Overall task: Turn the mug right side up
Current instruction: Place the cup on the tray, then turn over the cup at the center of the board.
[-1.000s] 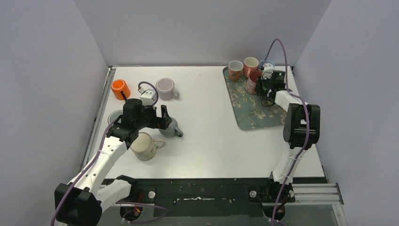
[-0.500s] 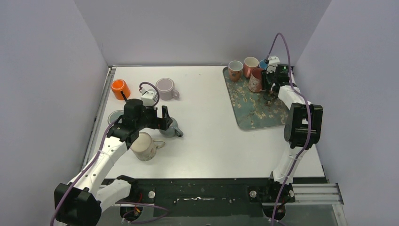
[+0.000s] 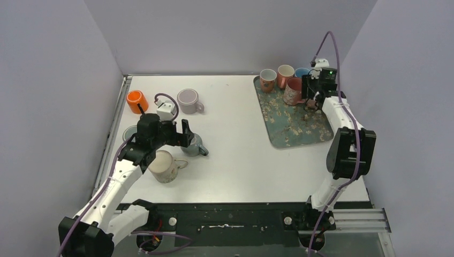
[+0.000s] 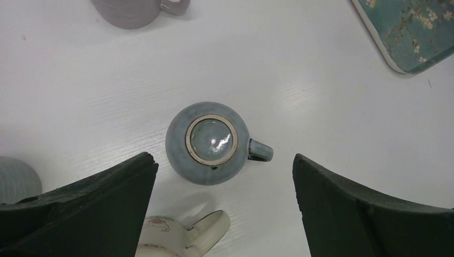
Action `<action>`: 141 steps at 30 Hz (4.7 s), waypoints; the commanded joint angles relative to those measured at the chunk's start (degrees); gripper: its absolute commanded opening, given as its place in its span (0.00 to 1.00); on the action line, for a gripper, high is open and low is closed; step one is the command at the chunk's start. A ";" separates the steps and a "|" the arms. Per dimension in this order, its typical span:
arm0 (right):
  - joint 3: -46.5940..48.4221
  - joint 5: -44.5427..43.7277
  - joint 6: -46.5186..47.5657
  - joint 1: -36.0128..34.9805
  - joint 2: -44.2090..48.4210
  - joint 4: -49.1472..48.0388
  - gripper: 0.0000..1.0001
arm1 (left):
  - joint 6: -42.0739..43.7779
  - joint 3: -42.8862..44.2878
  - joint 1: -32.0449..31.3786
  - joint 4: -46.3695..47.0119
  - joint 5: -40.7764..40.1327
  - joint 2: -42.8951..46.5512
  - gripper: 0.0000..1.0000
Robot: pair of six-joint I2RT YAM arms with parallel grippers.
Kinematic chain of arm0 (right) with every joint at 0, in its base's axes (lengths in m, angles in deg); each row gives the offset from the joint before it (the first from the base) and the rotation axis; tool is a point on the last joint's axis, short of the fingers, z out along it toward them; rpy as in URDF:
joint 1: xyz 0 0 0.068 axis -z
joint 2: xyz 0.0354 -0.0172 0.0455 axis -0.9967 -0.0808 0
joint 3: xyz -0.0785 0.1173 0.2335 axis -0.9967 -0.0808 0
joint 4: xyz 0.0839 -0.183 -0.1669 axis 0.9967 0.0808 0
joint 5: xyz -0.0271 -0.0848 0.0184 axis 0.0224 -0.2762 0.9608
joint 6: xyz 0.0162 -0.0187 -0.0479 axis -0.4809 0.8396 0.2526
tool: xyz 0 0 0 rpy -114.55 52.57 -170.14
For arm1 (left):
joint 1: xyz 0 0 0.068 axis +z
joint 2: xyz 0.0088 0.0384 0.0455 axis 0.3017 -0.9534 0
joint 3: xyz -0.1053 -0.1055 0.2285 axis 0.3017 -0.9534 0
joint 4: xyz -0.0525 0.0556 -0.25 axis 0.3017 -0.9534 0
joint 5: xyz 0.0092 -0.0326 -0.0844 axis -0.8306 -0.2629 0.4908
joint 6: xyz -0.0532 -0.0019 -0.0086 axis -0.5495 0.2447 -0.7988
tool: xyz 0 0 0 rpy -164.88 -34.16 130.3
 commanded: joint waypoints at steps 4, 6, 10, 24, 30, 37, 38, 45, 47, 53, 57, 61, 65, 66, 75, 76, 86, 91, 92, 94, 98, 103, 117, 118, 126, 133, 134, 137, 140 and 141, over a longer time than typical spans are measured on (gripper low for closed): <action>-5.40 4.43 -10.34 -1.70 16.72 0.91 0.76 | -5.58 1.58 0.15 0.49 -7.07 2.40 0.97; -8.62 5.42 -11.15 -3.24 20.13 -0.02 0.80 | -5.59 2.13 0.30 -0.15 -5.85 1.33 0.97; -13.06 7.06 -14.22 -7.30 25.46 -1.48 0.84 | -4.64 3.45 0.60 -1.88 -5.13 -2.24 0.97; -27.25 0.29 -25.36 -15.61 41.94 -10.25 1.00 | -9.63 10.39 -2.26 -10.93 -10.46 -8.49 0.78; -24.21 0.34 -27.98 -15.28 41.06 -2.59 1.00 | -22.06 12.60 -14.49 -11.21 -20.01 -10.94 0.76; -27.39 0.42 -35.35 -13.31 46.05 -4.73 1.00 | -32.56 11.09 -18.76 -10.77 -28.90 -15.04 0.77; -27.87 0.83 -35.44 -13.21 46.87 -5.11 1.00 | -34.16 10.51 -18.75 -10.73 -30.26 -15.14 0.79; -27.38 2.12 -36.28 -13.29 48.34 -4.45 1.00 | -41.16 6.45 -18.76 -4.53 -29.13 -17.91 0.81; -27.99 3.06 -37.06 -13.28 48.34 -5.24 1.00 | -42.29 7.07 -18.80 -5.73 -29.84 -20.34 0.80; -29.86 7.11 -39.91 -13.26 46.58 -8.67 1.00 | -42.54 10.52 -17.72 -6.04 -32.20 -28.08 0.84; -29.91 8.65 -40.00 -13.27 45.27 -9.09 1.00 | -38.72 10.88 -16.17 -2.10 -30.57 -29.61 0.83; -30.45 11.27 -40.87 -13.25 43.71 -10.23 1.00 | -36.62 12.82 -15.22 -3.43 -34.63 -31.57 0.77; -31.78 13.38 -42.01 -13.31 42.72 -12.60 1.00 | -36.17 12.94 -14.55 -3.31 -35.04 -32.77 0.62; -31.80 13.92 -42.17 -13.28 42.39 -13.37 1.00 | -36.02 12.78 -14.47 -3.27 -35.22 -32.83 0.57; -31.07 15.28 -41.37 -13.29 40.56 -12.84 0.99 | -33.34 11.54 -14.45 -1.21 -34.97 -32.75 0.41; -31.13 15.31 -41.30 -13.28 40.65 -12.86 0.99 | -33.19 11.74 -14.45 -1.30 -34.72 -33.03 0.41; -31.73 16.38 -40.78 -13.28 40.90 -13.46 0.98 | -33.32 11.81 -14.45 0.40 -32.62 -36.26 0.36; -32.09 16.98 -40.56 -13.28 41.20 -13.85 0.97 | -32.43 12.19 -14.37 0.51 -32.33 -36.63 0.14; -32.22 17.03 -40.55 -13.28 41.29 -13.96 0.96 | -32.18 12.40 -14.28 0.40 -32.33 -36.66 0.09; -32.39 17.26 -40.57 -13.32 41.40 -14.24 0.96 | -31.91 12.83 -14.28 0.07 -32.05 -36.41 0.00; -33.80 18.93 -42.00 -13.49 41.51 -16.08 0.94 | -31.95 12.50 -14.36 1.12 -29.33 -34.37 0.00; -36.24 24.36 -46.01 -14.25 40.93 -21.48 0.91 | -34.25 10.24 -14.30 5.25 -23.33 -30.09 0.00; -48.86 27.83 -55.64 -23.40 40.20 -39.40 0.75 | -39.29 -0.12 -14.62 33.17 -8.60 -15.94 0.00; -49.82 28.35 -57.15 -24.14 40.03 -42.01 0.71 | -39.86 -0.53 -14.67 34.77 -7.36 -15.55 0.00; -51.38 33.85 -67.91 -29.64 34.87 -59.96 0.50 | -41.09 -3.53 -15.12 45.62 -0.68 -11.52 0.00; -50.34 39.73 -73.16 -30.64 31.22 -68.94 0.42 | -39.75 -5.57 -15.81 55.29 7.15 -9.13 0.00; -50.25 40.09 -73.16 -30.74 31.25 -68.91 0.42 | -39.67 -6.14 -15.85 56.84 8.09 -8.73 0.00; -50.45 40.67 -72.95 -31.06 31.90 -68.83 0.44 | -40.22 -7.18 -15.86 59.60 9.83 -7.63 0.00; -51.27 40.98 -71.90 -31.61 33.01 -67.51 0.47 | -40.82 -7.53 -15.86 61.33 11.15 -7.09 0.00; -51.56 40.77 -71.57 -31.68 33.55 -66.88 0.48 | -41.05 -7.73 -15.86 62.04 11.52 -7.00 0.00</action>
